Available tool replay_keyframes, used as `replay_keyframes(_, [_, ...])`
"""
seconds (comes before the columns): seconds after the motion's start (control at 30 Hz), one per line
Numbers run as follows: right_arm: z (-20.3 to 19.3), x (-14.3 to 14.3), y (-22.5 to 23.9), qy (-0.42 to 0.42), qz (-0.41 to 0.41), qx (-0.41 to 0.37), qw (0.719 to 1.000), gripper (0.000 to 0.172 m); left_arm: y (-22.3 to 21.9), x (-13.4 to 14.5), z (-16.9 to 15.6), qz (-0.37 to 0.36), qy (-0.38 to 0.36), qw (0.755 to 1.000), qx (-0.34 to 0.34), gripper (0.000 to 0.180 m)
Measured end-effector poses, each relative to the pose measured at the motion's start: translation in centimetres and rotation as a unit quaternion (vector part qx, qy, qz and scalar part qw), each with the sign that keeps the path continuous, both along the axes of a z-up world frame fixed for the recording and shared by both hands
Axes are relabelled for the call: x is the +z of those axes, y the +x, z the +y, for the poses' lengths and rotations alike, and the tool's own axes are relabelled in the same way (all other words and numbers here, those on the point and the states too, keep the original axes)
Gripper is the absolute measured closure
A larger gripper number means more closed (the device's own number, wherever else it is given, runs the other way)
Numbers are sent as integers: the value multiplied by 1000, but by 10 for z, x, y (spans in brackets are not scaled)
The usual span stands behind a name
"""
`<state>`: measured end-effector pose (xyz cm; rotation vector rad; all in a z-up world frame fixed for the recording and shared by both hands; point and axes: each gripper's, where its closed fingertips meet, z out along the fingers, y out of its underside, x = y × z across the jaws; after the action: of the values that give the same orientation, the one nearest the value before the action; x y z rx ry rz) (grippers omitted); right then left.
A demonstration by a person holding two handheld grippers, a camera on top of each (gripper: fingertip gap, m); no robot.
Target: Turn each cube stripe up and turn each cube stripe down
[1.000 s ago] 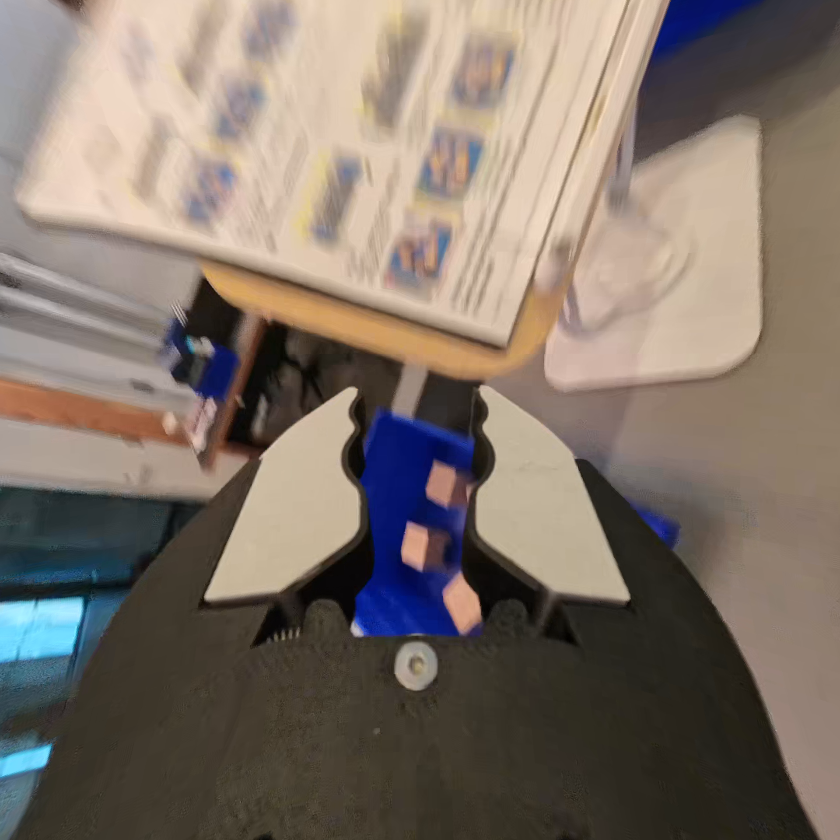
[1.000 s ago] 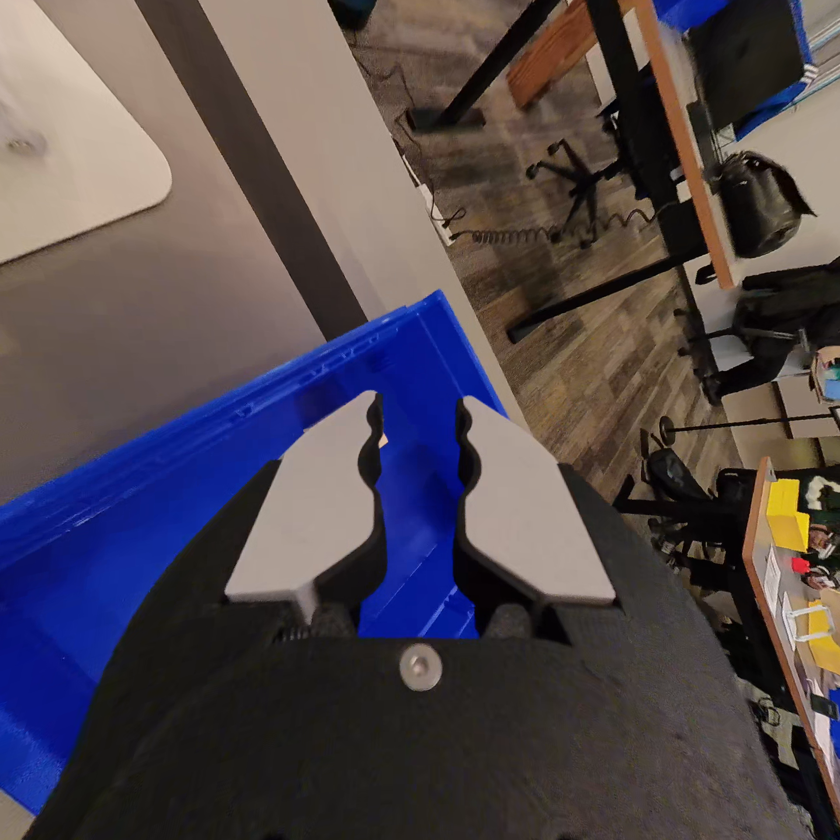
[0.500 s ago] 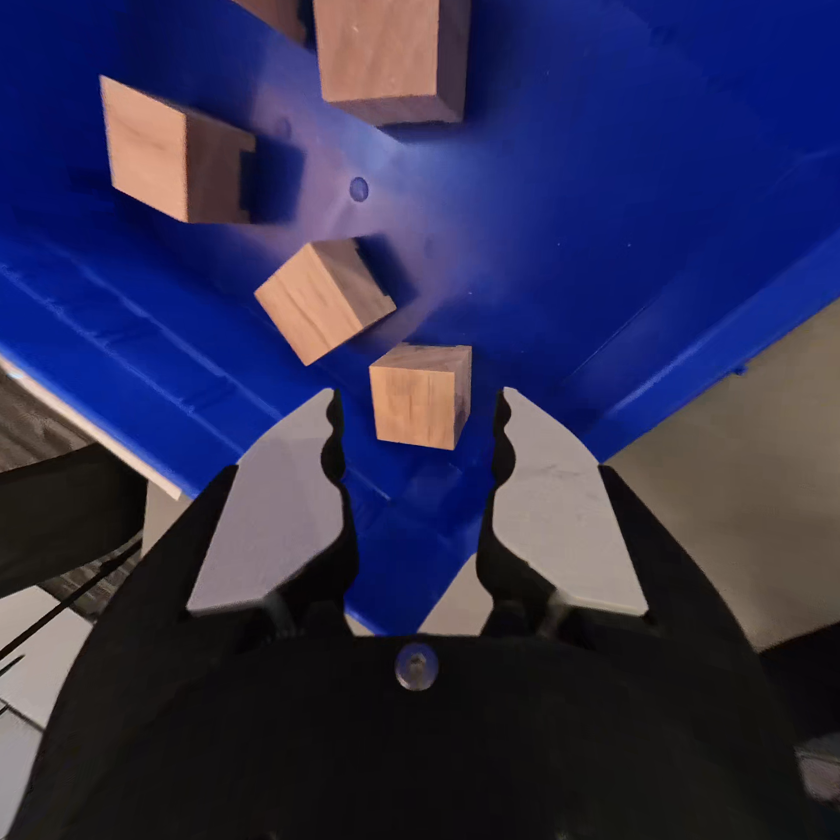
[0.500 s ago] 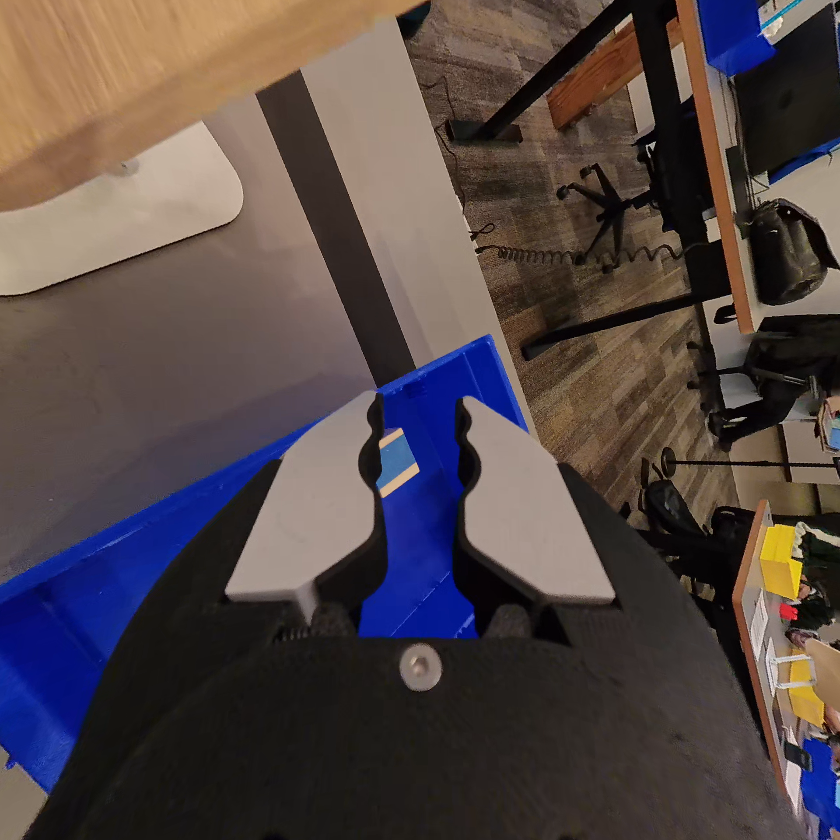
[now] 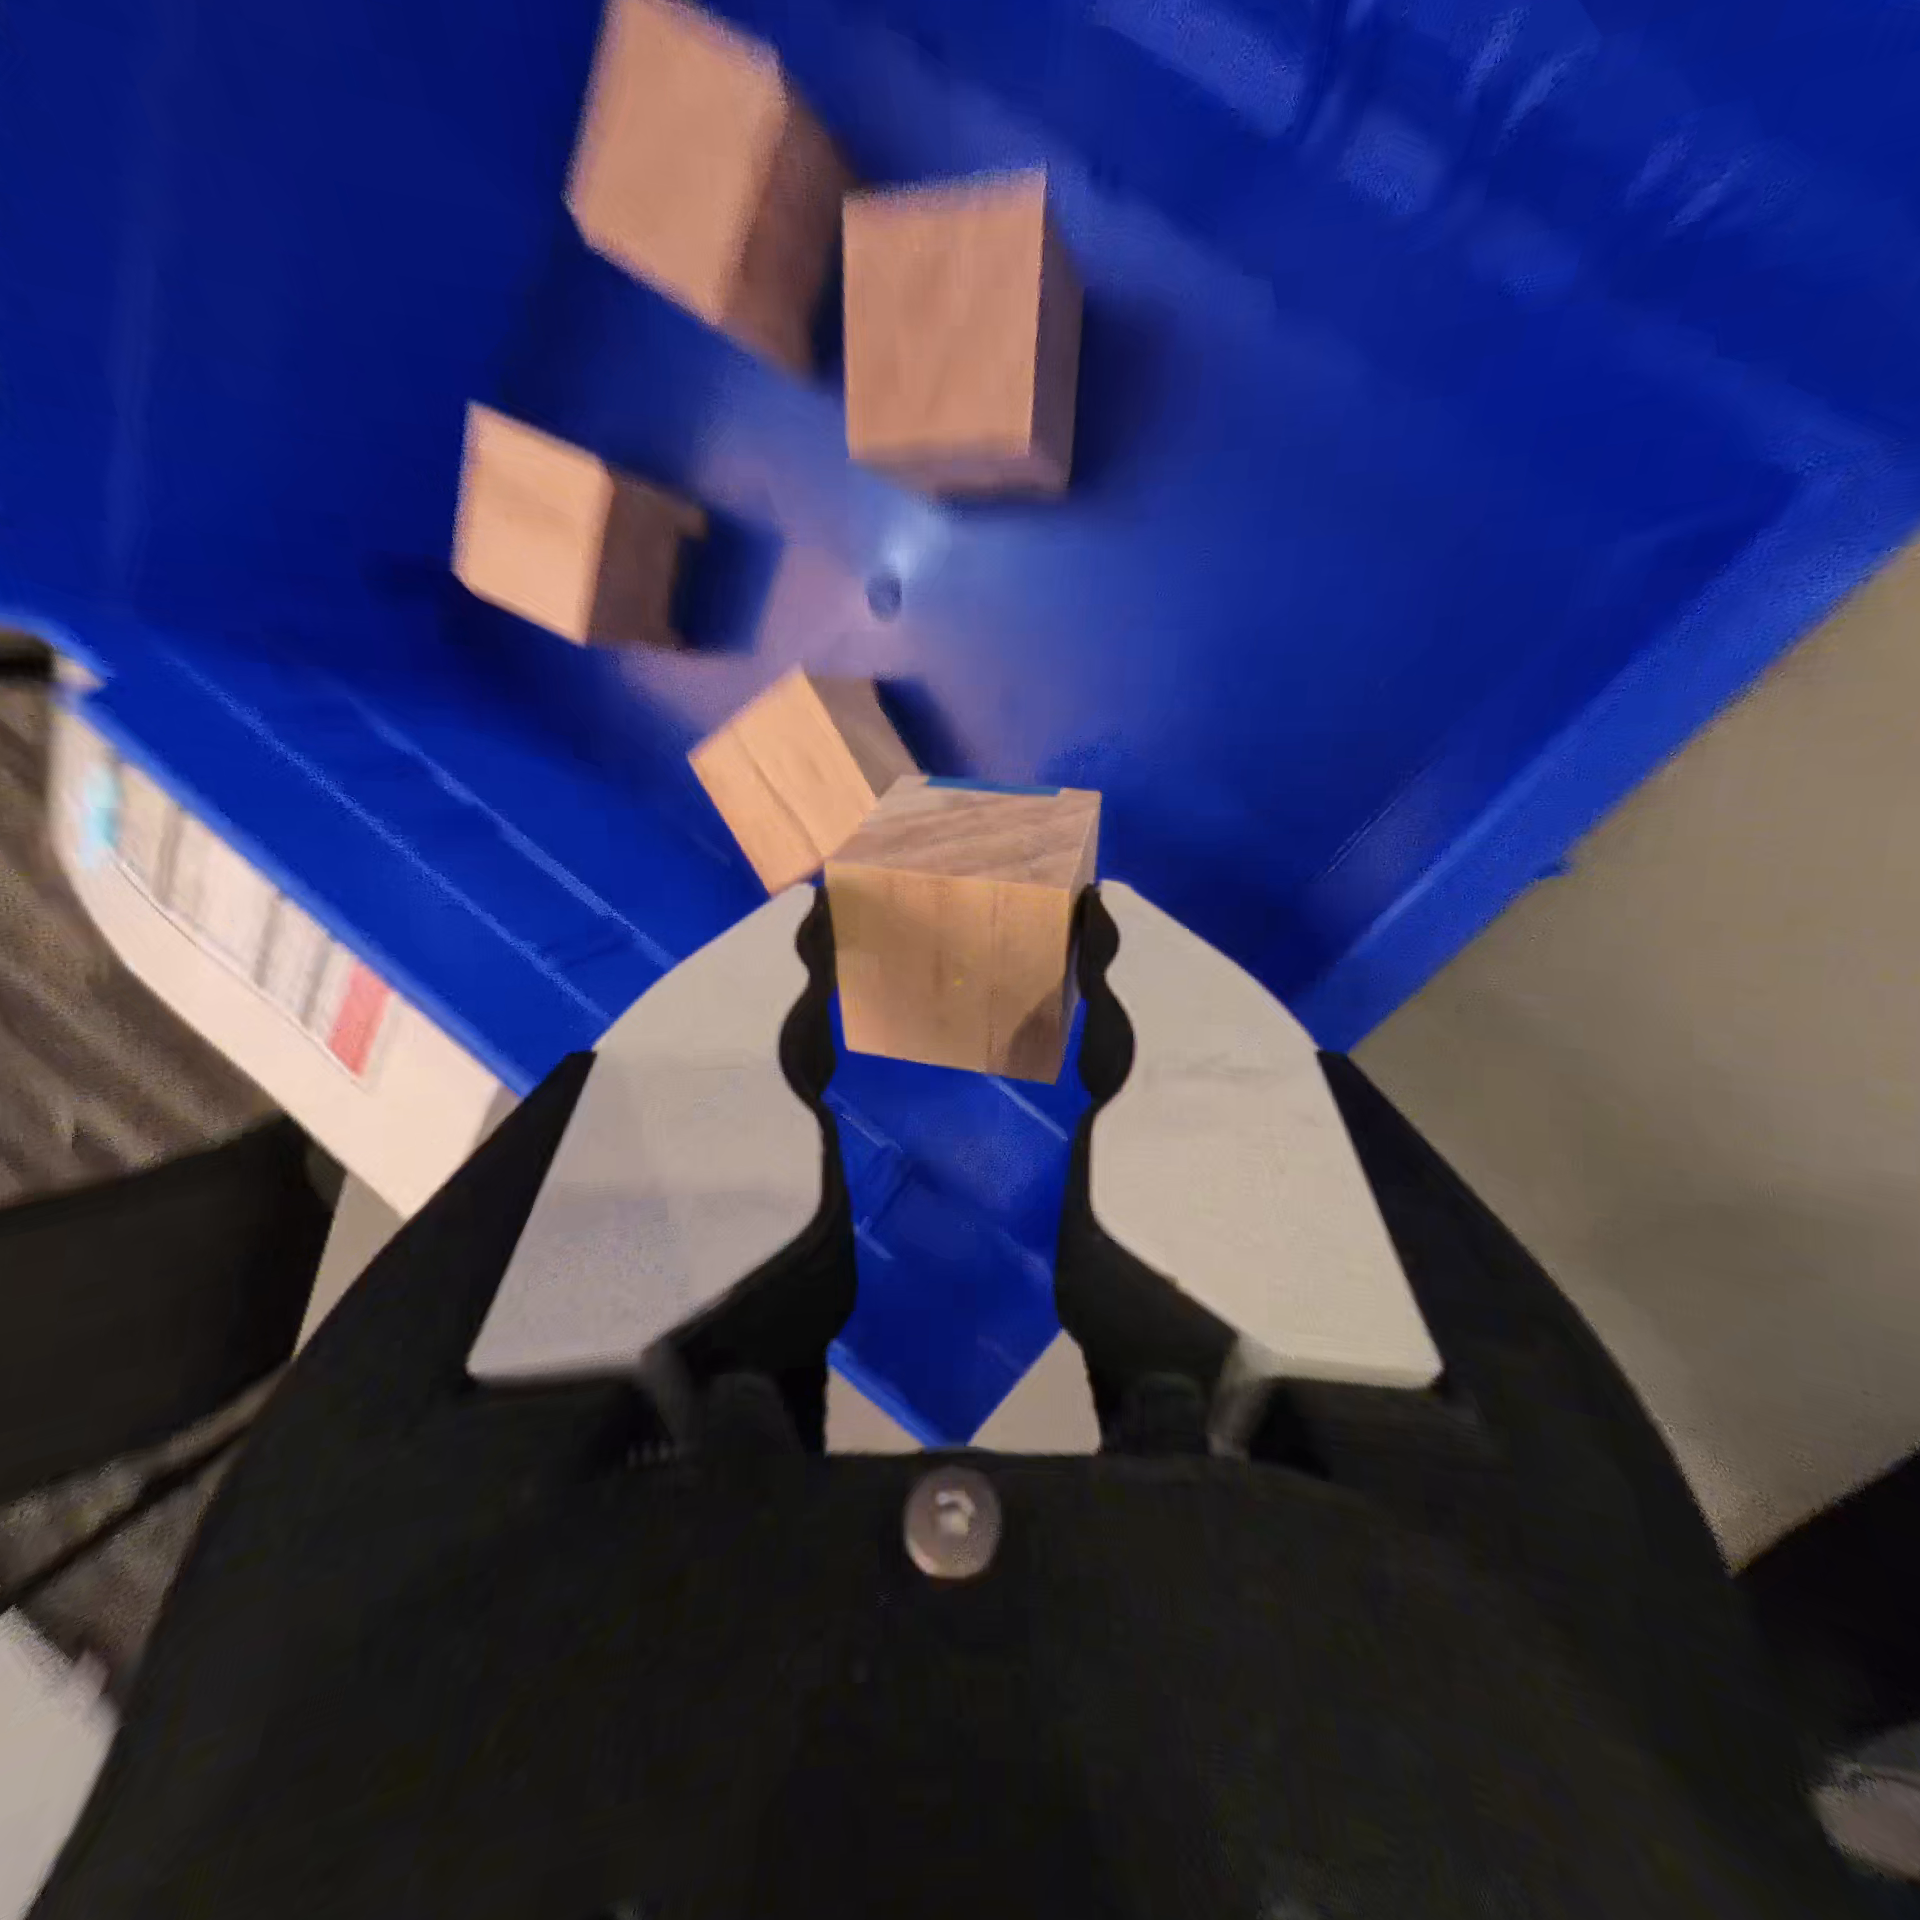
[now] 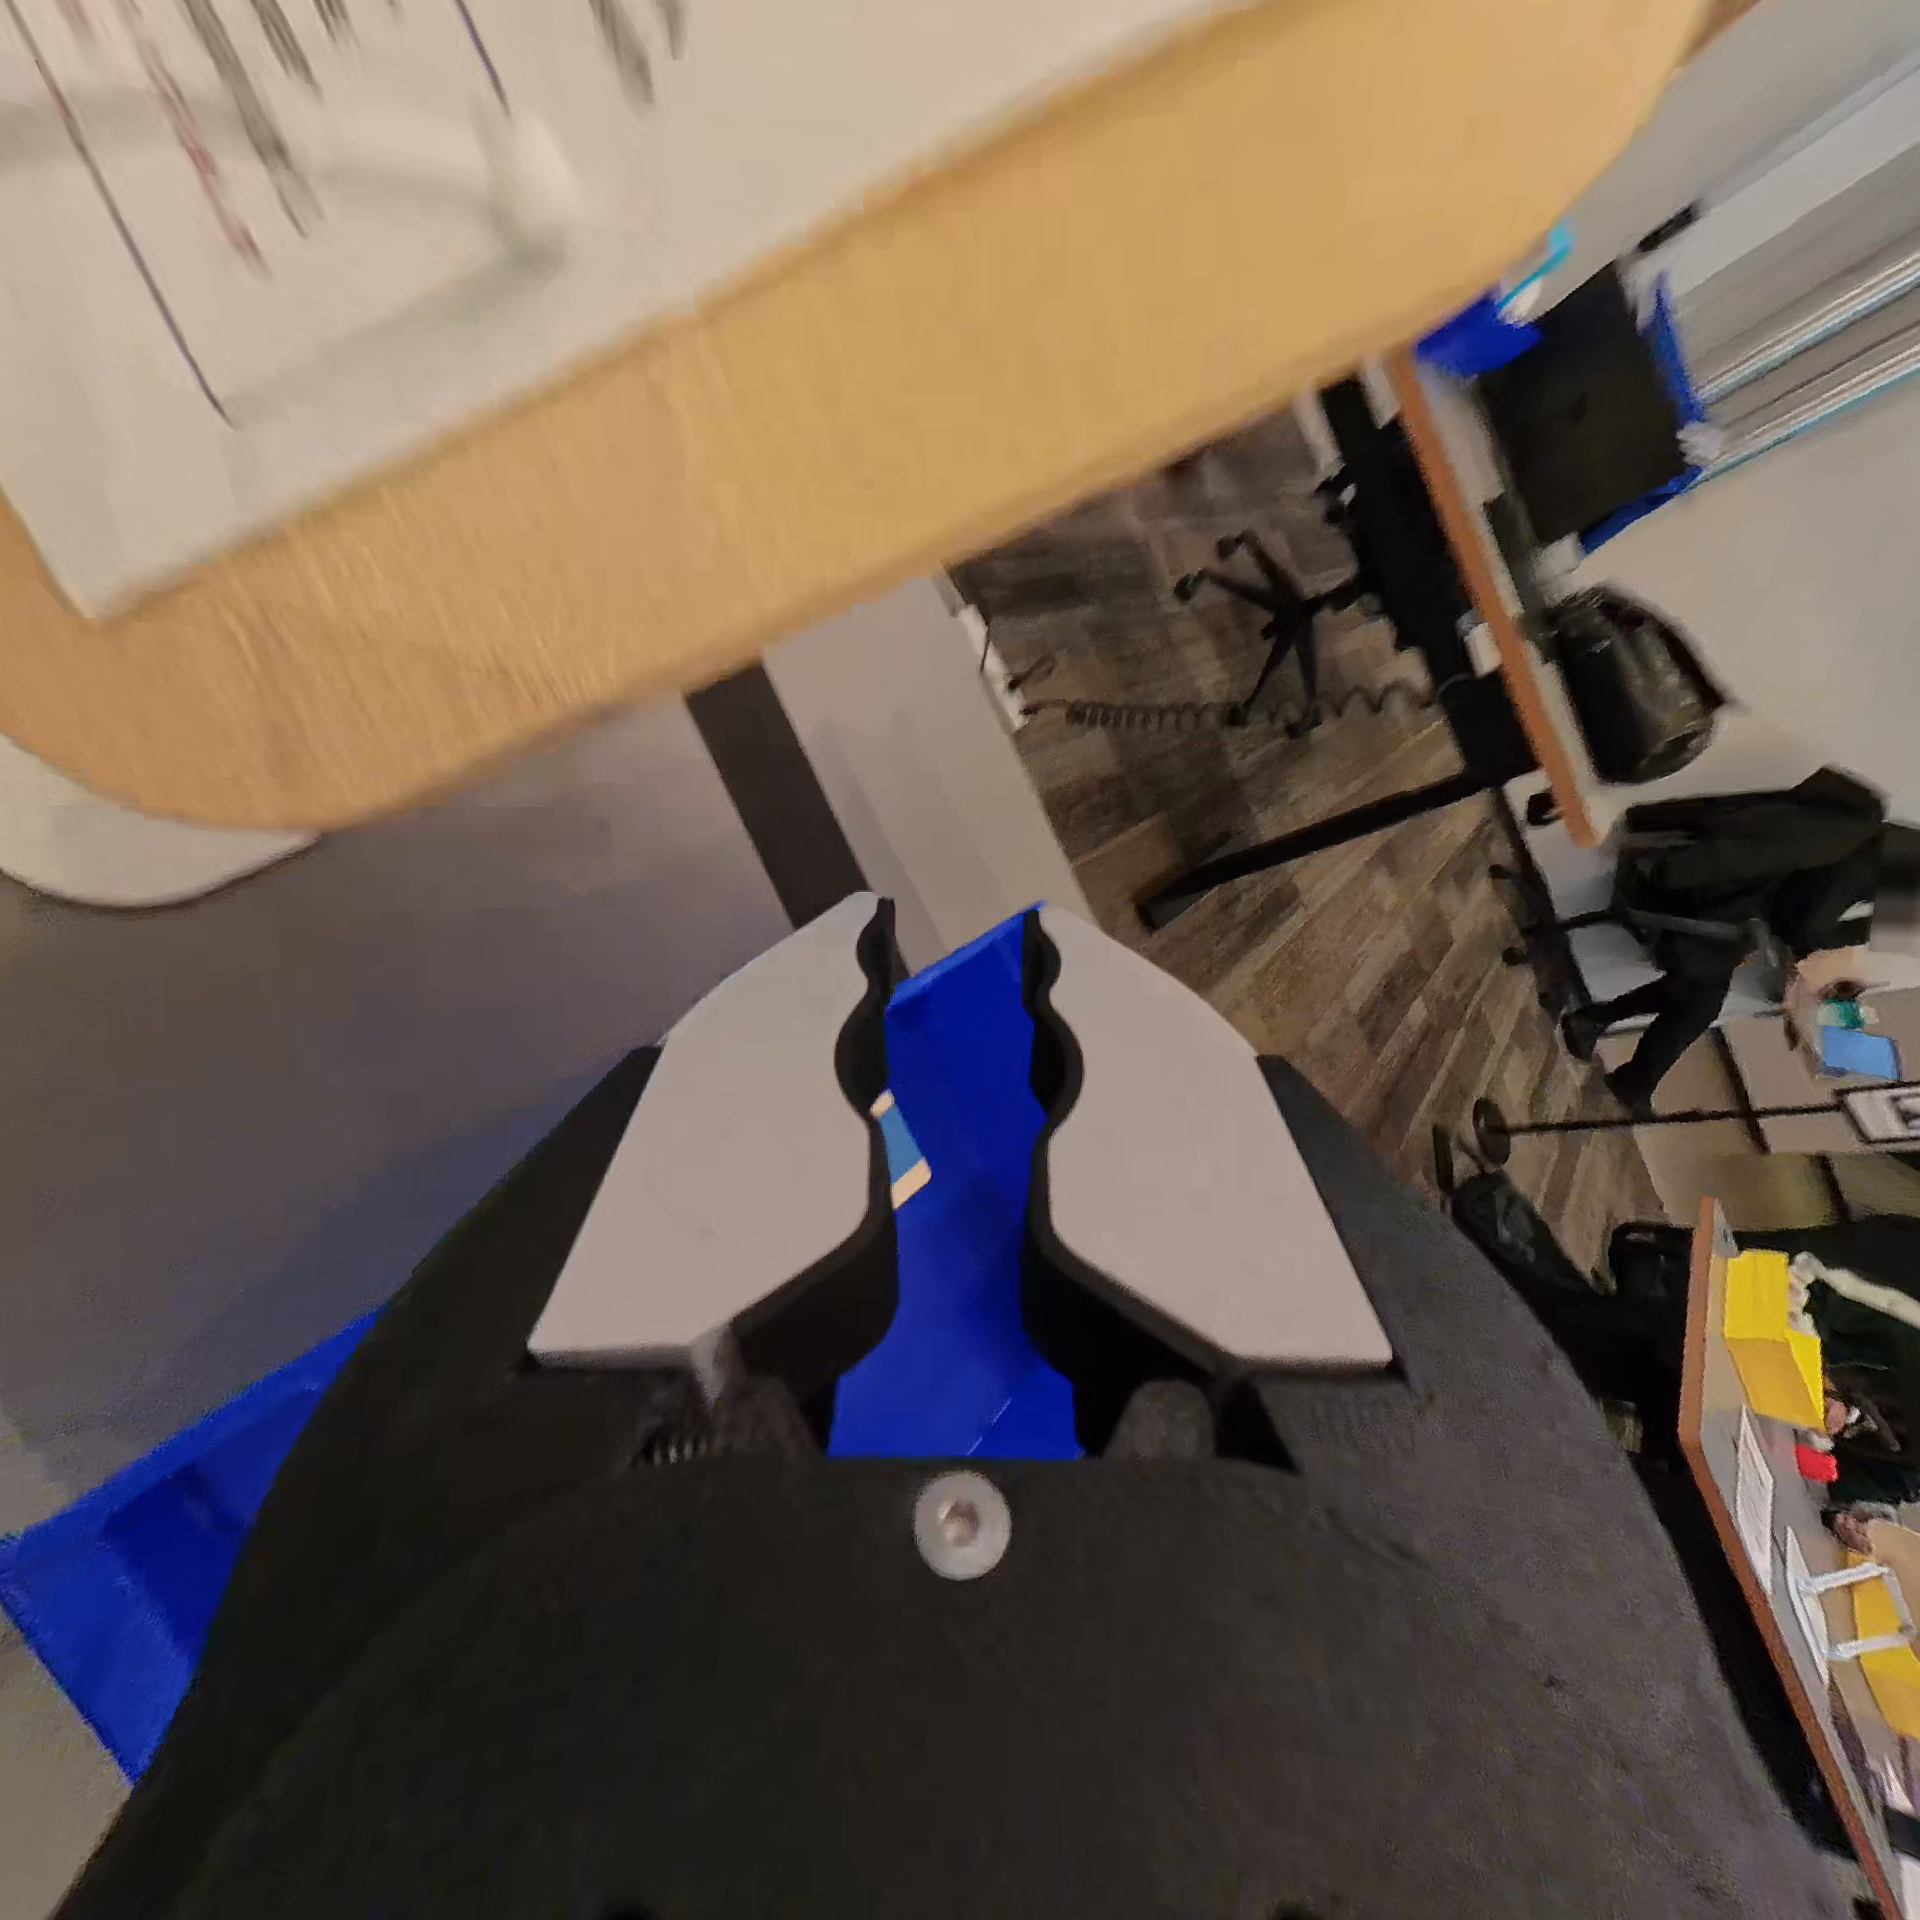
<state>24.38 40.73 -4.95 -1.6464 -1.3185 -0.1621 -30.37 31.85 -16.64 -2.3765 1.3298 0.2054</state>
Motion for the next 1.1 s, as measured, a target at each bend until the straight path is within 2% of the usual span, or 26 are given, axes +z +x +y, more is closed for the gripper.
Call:
replay_keyframes(0.03, [-5, 14, -5, 18, 16, 6, 1000, 149, 11, 20, -2, -43, 27, 999, -17, 136])
replay_keyframes(0.1, [-22, 41, -18, 54, 47, 32, 997, 148, 35, 67, -9, -135, 94, 985, -61, 136])
replay_keyframes(0.17, [-45, 70, -39, 105, 72, 69, 989, 143, 67, 117, -24, -232, 156, 952, -124, 136])
replay_keyframes(0.3, [-103, 110, -95, 207, 104, 155, 960, 129, 134, 199, -62, -420, 222, 848, -232, 136])
replay_keyframes(0.4, [-145, 111, -143, 281, 85, 216, 931, 126, 186, 228, -89, -554, 187, 758, -288, 136])
replay_keyframes(0.47, [-167, 99, -173, 312, 56, 249, 915, 118, 220, 225, -100, -604, 142, 721, -310, 136])
replay_keyframes(0.67, [-207, 59, -228, 366, -14, 314, 876, 110, 296, 184, -125, -645, 11, 685, -337, 136])
replay_keyframes(0.73, [-213, 52, -235, 371, -18, 324, 870, 109, 309, 171, -129, -637, -10, 692, -340, 136])
replay_keyframes(0.83, [-214, 41, -241, 371, -36, 330, 867, 113, 318, 167, -134, -651, -34, 677, -342, 136])
replay_keyframes(0.9, [-217, 39, -241, 387, -39, 335, 858, 126, 322, 161, -137, -649, -48, 676, -345, 136])
replay_keyframes(1.0, [-216, 39, -240, 356, -37, 334, 872, 127, 323, 161, -136, -663, -68, 665, -336, 136])
replay_keyframes(1.07, [-210, 46, -231, 339, -31, 329, 881, 126, 318, 168, -131, -673, -50, 662, -326, 133])
replay_keyframes(1.1, [-203, 50, -222, 326, -35, 324, 887, 126, 314, 171, -126, -670, -32, 669, -321, 129])
